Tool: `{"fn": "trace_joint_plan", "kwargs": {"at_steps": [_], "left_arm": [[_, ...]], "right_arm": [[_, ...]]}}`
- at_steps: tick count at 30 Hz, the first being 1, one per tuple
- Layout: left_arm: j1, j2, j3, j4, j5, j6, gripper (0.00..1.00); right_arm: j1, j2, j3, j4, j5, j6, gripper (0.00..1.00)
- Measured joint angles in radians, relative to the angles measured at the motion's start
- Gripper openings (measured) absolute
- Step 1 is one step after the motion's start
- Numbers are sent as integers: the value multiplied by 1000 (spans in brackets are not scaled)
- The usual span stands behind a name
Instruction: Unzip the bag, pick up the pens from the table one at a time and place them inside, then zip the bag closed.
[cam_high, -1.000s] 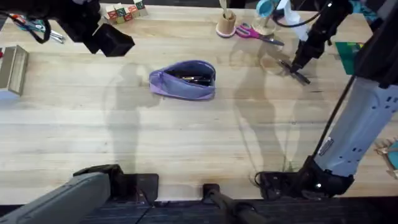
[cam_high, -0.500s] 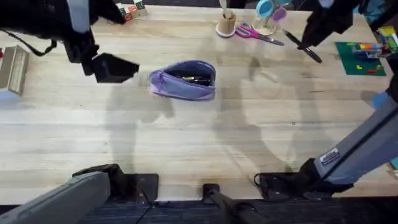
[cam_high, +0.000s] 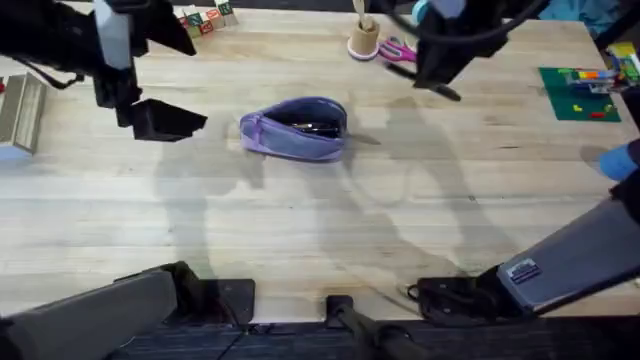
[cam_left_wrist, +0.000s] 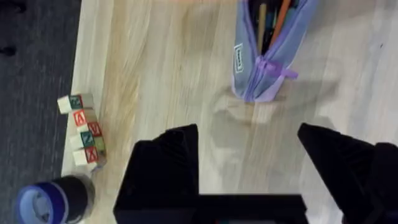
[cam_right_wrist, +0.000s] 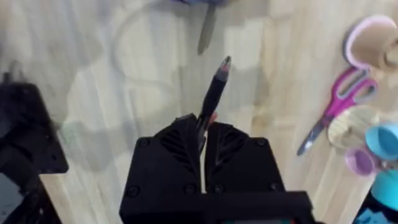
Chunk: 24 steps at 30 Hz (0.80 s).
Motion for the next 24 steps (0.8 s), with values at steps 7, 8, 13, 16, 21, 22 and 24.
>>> {"fn": "trace_joint_plan", "kwargs": {"at_steps": [7, 8, 13, 16, 21, 22, 24], "left_arm": [[99, 33, 3, -18, 40, 45, 993], [112, 34, 3, -23, 47, 54, 993], [164, 33, 3, -23, 68, 91, 993], [184, 34, 3, -23, 74, 101, 993], [191, 33, 3, -19, 76, 106, 993], [191, 33, 3, -16, 77, 107, 993], [191, 33, 3, -14, 77, 107, 992]], "right_arm": [[137, 0, 0, -13, 0, 56, 34], [155, 0, 0, -13, 0, 64, 34], [218, 0, 0, -13, -1, 84, 34], [227, 1, 0, -1, -1, 99, 34], [226, 13, 0, 90, -37, 133, 34], [226, 20, 0, 112, -51, 137, 34], [226, 35, 0, 140, -71, 143, 34]]}}
